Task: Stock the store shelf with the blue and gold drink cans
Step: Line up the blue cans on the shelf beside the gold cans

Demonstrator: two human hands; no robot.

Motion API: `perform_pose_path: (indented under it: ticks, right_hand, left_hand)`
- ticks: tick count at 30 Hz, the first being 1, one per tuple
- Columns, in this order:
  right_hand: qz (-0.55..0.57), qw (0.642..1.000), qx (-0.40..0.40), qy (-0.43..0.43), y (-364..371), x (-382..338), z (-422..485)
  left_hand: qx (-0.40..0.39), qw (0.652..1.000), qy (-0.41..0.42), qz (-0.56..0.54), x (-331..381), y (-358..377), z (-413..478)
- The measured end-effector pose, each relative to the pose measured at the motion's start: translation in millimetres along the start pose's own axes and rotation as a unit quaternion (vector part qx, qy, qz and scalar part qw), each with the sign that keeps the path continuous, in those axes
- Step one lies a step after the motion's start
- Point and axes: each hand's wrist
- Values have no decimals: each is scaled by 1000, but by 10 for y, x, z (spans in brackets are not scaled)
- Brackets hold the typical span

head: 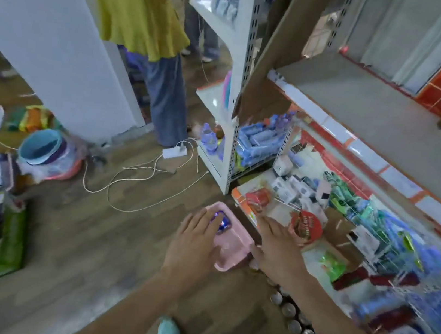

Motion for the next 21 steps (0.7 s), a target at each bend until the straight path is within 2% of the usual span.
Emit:
perform_pose_path:
  ticks: [5, 10, 14, 21]
  right_hand:
    - [13, 998, 14, 60, 249, -435, 264]
    - [-4, 993, 20, 117, 440, -513, 645]
    - [-8, 985, -3, 172, 715, -431, 1036]
    - [15, 970, 31, 239, 1175, -345, 1630]
  left_hand:
    - [-29, 997, 66, -8, -556, -71, 323]
    - [-69, 991, 114, -23, -901, 32, 790]
    - [-102, 983, 152, -24, -1159, 275, 1198]
    - [-149, 963, 218, -47, -1636, 915, 1906]
Point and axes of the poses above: each hand's wrist, its own z-axis towards the middle knuckle, its own y-axis out of the palm, x = y × z, and after that the axes turned 12 degrees about x, right-handed
